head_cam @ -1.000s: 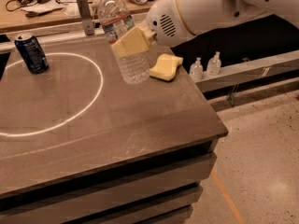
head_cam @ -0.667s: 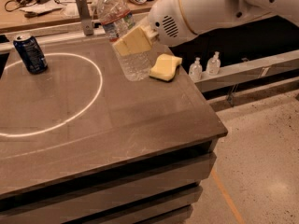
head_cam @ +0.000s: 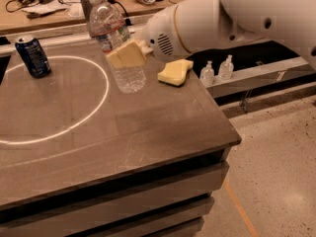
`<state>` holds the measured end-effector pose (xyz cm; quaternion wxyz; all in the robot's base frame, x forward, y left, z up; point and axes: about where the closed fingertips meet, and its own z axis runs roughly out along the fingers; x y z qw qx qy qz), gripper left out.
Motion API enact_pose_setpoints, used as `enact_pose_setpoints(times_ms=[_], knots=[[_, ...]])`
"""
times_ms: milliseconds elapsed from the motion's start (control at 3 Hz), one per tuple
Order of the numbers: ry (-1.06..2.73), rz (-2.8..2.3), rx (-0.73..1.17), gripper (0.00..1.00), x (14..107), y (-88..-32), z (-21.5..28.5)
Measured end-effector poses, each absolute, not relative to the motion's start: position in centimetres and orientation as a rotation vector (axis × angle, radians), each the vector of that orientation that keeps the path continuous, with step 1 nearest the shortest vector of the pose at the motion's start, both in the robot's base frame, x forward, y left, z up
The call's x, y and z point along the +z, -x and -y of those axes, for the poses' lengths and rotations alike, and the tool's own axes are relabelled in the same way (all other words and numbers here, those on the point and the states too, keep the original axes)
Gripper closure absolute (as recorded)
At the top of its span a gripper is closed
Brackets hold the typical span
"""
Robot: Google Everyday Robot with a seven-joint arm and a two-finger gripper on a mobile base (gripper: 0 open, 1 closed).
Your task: Place water bottle upright
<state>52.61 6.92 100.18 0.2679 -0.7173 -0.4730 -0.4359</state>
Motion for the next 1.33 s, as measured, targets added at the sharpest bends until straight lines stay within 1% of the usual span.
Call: enact_pose_setpoints(times_ms=[333,667,1333], knots=[[1.778,1.339,-1.26,1.0,100.2,-53.4,-9.5],[1.674,1.389,-1.277,1.0,99.3,-53.7,-11.4],[1.522,1.349,-1.337,1.0,96.8,-53.7,-12.7]])
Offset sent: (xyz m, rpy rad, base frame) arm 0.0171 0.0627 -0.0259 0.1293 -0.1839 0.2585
